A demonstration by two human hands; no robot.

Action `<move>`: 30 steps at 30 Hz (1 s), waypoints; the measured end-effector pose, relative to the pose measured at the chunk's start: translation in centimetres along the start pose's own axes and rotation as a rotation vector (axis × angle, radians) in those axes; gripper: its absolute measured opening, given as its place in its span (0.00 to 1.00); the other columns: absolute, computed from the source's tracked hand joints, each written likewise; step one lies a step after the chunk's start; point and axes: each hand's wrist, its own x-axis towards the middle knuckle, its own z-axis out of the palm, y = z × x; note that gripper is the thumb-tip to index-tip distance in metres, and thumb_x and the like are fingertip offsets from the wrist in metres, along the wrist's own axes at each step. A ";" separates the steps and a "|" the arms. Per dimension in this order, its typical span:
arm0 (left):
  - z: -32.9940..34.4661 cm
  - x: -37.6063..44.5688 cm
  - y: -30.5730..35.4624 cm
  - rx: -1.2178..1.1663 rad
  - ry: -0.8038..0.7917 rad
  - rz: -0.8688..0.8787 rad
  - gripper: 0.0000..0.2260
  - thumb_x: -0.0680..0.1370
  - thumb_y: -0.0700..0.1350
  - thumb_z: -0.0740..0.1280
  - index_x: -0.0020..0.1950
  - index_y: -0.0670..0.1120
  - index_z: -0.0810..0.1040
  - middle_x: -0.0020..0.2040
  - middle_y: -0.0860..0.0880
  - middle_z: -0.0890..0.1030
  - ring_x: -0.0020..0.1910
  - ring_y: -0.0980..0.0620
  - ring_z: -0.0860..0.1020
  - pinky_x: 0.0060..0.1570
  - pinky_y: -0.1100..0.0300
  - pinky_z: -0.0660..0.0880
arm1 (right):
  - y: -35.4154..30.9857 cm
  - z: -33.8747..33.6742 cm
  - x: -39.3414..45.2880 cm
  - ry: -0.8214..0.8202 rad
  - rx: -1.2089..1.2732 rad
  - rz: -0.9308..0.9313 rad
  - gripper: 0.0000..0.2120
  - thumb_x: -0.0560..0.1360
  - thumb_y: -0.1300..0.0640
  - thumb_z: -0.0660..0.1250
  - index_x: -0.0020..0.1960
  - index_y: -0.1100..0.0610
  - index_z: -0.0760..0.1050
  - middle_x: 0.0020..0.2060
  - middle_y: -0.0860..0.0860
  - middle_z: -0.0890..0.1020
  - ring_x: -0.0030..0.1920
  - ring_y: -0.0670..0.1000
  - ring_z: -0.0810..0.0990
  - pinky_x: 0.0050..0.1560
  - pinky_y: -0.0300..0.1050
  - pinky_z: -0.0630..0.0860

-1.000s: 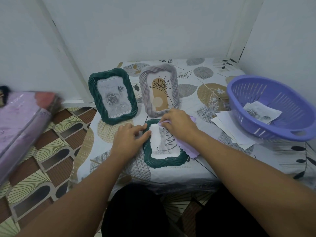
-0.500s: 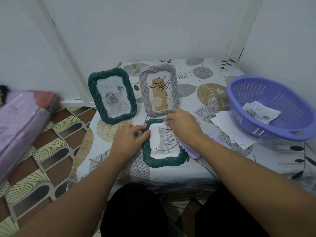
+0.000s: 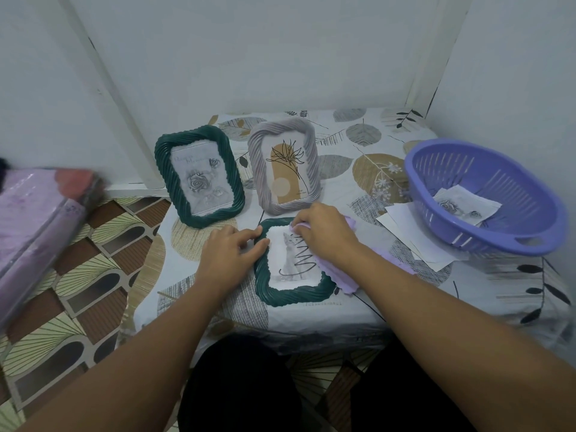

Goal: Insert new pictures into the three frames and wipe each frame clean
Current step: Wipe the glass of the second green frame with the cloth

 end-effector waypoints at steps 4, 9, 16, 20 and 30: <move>0.0 0.0 -0.1 -0.004 0.002 0.004 0.18 0.78 0.64 0.66 0.64 0.59 0.82 0.43 0.54 0.74 0.50 0.48 0.71 0.52 0.49 0.71 | 0.8 -0.2 -0.4 -0.085 0.011 -0.044 0.06 0.77 0.51 0.70 0.51 0.46 0.86 0.45 0.45 0.78 0.54 0.51 0.79 0.55 0.52 0.76; 0.0 0.0 -0.1 0.005 0.000 0.003 0.18 0.78 0.64 0.66 0.64 0.59 0.82 0.44 0.54 0.74 0.50 0.48 0.70 0.53 0.49 0.71 | 0.5 -0.1 0.1 0.004 0.036 0.005 0.07 0.77 0.51 0.69 0.47 0.44 0.86 0.39 0.39 0.75 0.49 0.48 0.77 0.54 0.53 0.77; 0.1 0.0 -0.1 0.004 0.001 0.003 0.18 0.78 0.64 0.66 0.64 0.60 0.82 0.43 0.54 0.74 0.50 0.49 0.70 0.51 0.50 0.70 | 1.1 -0.3 -0.5 -0.067 0.032 -0.073 0.06 0.78 0.49 0.70 0.52 0.45 0.86 0.46 0.45 0.77 0.52 0.50 0.78 0.56 0.54 0.77; 0.2 0.0 -0.2 -0.008 0.013 0.001 0.18 0.77 0.64 0.67 0.63 0.59 0.83 0.43 0.54 0.75 0.51 0.49 0.71 0.53 0.49 0.71 | 0.8 -0.1 -0.1 -0.010 0.026 0.000 0.07 0.76 0.48 0.68 0.49 0.42 0.85 0.41 0.40 0.73 0.51 0.48 0.76 0.56 0.59 0.77; 0.2 -0.1 -0.3 -0.012 0.014 0.009 0.18 0.78 0.63 0.67 0.63 0.58 0.83 0.43 0.53 0.75 0.50 0.48 0.72 0.52 0.50 0.70 | 0.6 -1.9 -0.2 -0.119 -0.109 -0.027 0.07 0.79 0.55 0.69 0.52 0.51 0.86 0.51 0.51 0.82 0.51 0.54 0.81 0.55 0.53 0.79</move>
